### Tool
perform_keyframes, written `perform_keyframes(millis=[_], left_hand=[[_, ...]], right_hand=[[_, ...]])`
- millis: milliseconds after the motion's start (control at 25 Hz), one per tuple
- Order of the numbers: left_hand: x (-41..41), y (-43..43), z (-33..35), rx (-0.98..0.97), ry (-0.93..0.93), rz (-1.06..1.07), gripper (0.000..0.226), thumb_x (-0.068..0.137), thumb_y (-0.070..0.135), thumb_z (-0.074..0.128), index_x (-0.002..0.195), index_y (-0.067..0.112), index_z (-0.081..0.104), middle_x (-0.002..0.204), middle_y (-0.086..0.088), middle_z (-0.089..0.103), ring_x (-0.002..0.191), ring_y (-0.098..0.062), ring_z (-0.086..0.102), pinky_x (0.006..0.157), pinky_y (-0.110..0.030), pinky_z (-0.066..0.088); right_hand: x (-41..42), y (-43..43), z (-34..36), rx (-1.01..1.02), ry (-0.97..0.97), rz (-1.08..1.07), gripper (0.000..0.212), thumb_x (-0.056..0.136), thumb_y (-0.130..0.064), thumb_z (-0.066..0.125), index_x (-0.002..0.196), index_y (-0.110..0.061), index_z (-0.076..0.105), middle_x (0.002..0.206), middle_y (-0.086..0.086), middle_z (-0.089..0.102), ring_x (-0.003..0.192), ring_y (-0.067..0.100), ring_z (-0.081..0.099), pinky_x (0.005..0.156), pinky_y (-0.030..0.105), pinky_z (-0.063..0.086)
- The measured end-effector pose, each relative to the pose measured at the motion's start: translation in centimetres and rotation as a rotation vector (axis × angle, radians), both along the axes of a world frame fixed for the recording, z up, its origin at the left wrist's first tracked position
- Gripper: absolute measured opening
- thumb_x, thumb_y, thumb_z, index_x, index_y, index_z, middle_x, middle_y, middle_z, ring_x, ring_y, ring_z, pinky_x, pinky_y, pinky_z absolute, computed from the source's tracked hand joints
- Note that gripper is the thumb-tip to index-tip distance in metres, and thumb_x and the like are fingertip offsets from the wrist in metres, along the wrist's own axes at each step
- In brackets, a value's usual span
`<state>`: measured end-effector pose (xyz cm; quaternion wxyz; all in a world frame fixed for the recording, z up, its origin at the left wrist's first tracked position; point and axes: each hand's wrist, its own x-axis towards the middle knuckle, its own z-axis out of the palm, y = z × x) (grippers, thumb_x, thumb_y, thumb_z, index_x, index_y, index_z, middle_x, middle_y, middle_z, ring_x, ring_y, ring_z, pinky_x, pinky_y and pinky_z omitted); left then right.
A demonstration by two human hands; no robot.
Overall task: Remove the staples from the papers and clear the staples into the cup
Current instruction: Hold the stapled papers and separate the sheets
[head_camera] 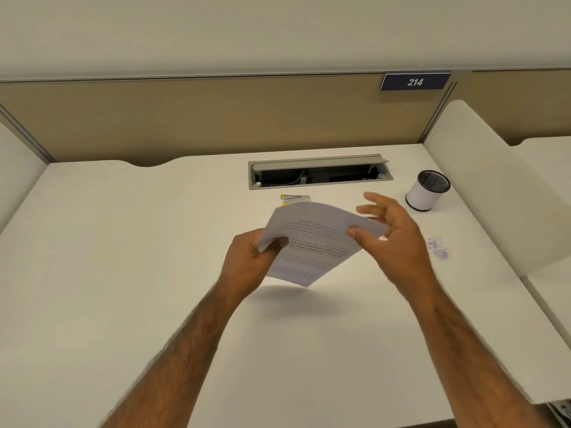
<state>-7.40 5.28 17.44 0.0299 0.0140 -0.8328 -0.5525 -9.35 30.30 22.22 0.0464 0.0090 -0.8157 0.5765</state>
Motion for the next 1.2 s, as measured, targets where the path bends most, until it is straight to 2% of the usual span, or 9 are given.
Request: perform_keyframes(millis=[160,360,480,560,720,880,960,1120,1200], left_hand=[[-0.3,0.7,1.9,-0.316,0.01,-0.149,0.02,0.106,0.031,0.056,0.102,0.04,0.073,0.096,0.017,0.073,0.091,-0.016,0.066,0.075,-0.031,0.052],[-0.1,1.8,2.7,-0.412,0.11,-0.134,0.021,0.104,0.031,0.058,0.119,0.037,0.072,0.116,0.015,0.073,0.106,-0.014,0.065,0.083,-0.028,0.052],[0.4,-0.1,1.0,-0.365,0.318,0.1,0.057,0.095,0.035,0.073,0.148,0.023,0.054,0.151,0.003,0.055,0.145,-0.019,0.044,0.122,-0.044,0.033],[0.6,-2.5,-0.7,-0.3,0.382,0.31,0.086,0.086,0.044,0.077,0.158,0.016,0.037,0.164,-0.001,0.038,0.156,-0.017,0.027,0.128,-0.035,0.019],[0.8,-5.0,-2.3,0.369,0.028,0.139,0.086,0.075,0.044,0.085,0.152,0.024,0.05,0.15,0.005,0.059,0.135,-0.011,0.057,0.111,-0.029,0.047],[0.3,-5.2,-3.4,0.626,-0.072,0.022,0.052,0.082,0.036,0.08,0.13,0.019,0.069,0.12,0.002,0.077,0.107,-0.015,0.07,0.084,-0.028,0.057],[0.3,-5.3,-3.7,0.701,-0.111,0.021,0.046,0.084,0.025,0.074,0.129,0.013,0.068,0.12,-0.003,0.077,0.107,-0.02,0.071,0.085,-0.031,0.06],[0.8,-5.2,-4.2,0.643,-0.231,-0.06,0.072,0.059,0.052,0.097,0.117,0.015,0.075,0.124,-0.01,0.076,0.11,-0.026,0.073,0.09,-0.036,0.062],[0.8,-4.8,-4.2,0.56,-0.235,-0.031,0.055,0.069,0.045,0.094,0.112,0.016,0.077,0.117,-0.006,0.078,0.106,-0.025,0.075,0.091,-0.039,0.062]], right_hand=[[0.0,-0.5,4.5,0.558,0.105,0.151,0.034,0.084,-0.029,0.074,0.116,-0.034,0.066,0.118,-0.018,0.062,0.105,0.003,0.058,0.086,0.026,0.05],[-0.2,-1.5,3.9,0.381,-0.123,0.256,0.019,0.091,-0.017,0.06,0.081,-0.024,0.074,0.083,-0.006,0.071,0.077,0.019,0.066,0.058,0.033,0.048],[-0.4,0.4,3.0,0.161,-0.224,0.196,0.012,0.091,-0.018,0.066,0.095,-0.025,0.076,0.087,-0.009,0.076,0.079,0.013,0.07,0.065,0.024,0.05],[-0.8,2.1,1.9,-0.01,-0.297,0.18,0.017,0.09,-0.019,0.07,0.107,-0.022,0.074,0.098,-0.005,0.078,0.091,0.02,0.073,0.081,0.035,0.057],[-1.1,3.8,-0.2,-0.206,-0.334,0.185,0.032,0.085,-0.023,0.074,0.116,-0.017,0.071,0.11,0.002,0.076,0.106,0.029,0.069,0.096,0.046,0.053],[-1.0,4.0,-1.5,-0.283,-0.315,0.18,0.031,0.085,-0.018,0.072,0.116,-0.015,0.07,0.112,0.003,0.075,0.105,0.027,0.069,0.091,0.038,0.055],[-1.1,4.0,-2.1,-0.308,-0.311,0.162,0.03,0.087,-0.015,0.071,0.117,-0.014,0.07,0.112,0.003,0.075,0.105,0.027,0.069,0.092,0.039,0.055],[-1.4,4.3,-3.3,-0.303,-0.304,0.121,0.027,0.088,-0.014,0.07,0.115,-0.014,0.07,0.111,0.003,0.076,0.102,0.027,0.07,0.09,0.039,0.056],[-1.4,4.5,-3.8,-0.286,-0.297,0.089,0.024,0.089,-0.013,0.07,0.113,-0.014,0.071,0.108,0.003,0.076,0.099,0.027,0.071,0.087,0.039,0.057]])
